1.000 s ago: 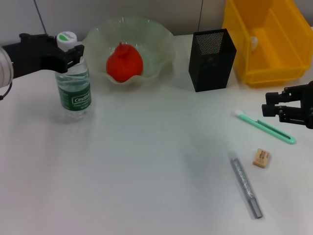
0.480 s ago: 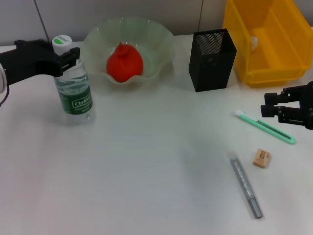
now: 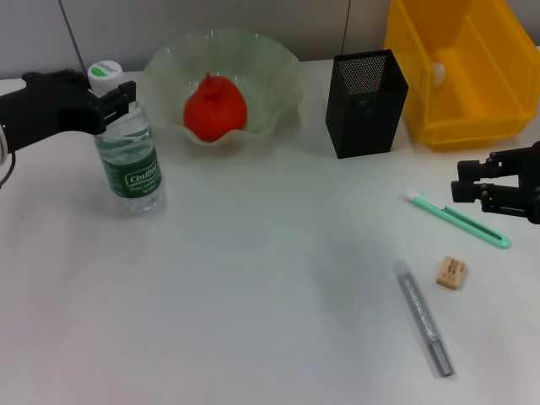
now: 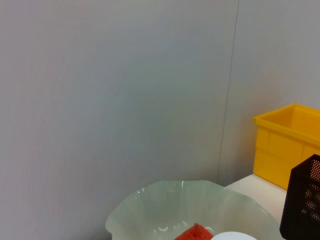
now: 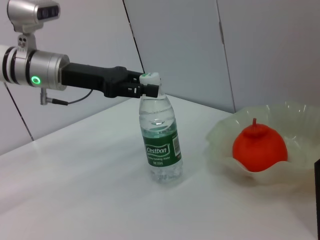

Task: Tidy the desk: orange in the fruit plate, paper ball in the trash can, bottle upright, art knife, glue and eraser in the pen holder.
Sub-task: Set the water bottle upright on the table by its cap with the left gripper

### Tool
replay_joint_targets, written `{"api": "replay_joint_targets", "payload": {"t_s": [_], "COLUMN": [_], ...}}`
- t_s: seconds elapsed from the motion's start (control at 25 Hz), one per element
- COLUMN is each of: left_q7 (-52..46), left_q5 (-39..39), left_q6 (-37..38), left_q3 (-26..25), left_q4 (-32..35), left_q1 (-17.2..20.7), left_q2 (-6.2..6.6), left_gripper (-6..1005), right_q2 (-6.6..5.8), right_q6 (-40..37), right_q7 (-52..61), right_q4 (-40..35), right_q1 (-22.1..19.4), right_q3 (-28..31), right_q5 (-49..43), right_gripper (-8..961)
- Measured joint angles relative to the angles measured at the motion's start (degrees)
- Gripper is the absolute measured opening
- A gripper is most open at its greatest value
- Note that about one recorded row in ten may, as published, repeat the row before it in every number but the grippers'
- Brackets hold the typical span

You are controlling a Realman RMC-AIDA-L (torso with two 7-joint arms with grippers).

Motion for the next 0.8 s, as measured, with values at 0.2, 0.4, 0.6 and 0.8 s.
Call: {"api": "replay_joint_targets", "payload": {"t_s": [0.2, 0.4, 0.6, 0.8], "left_q7": [6.27, 7.27, 7.27, 7.26], "left_q5": [-6.07, -6.90, -6.85, -7.05], "left_q6": [-0.79, -0.80, -0.82, -0.61], "left_q3": [-0.58, -0.81, -0.90, -1.44], "left_q4": [-4.85, -6.17, -7.36, -8.42], "left_q1": [-0.36, -0.61, -0.96, -1.20], "left_q2": [0.01, 0.06, 0.11, 0.19], "left_gripper": [434, 434, 434, 434], "right_q2": [0.00, 0.00, 0.00, 0.00], "right_q6": [0.00, 0.01, 0.03, 0.04], "right_q7": [0.00, 0.05, 0.31, 0.84], "right_q4": [-0.03, -0.02, 0.16, 0.22], "right_q1": [0.00, 0.01, 0.36, 0.56], "right_q3": [-0.07, -0.13, -0.22, -0.24], "right_q5": [0.00, 0.00, -0.02, -0.22], "right_gripper": [352, 352, 352, 352]}}
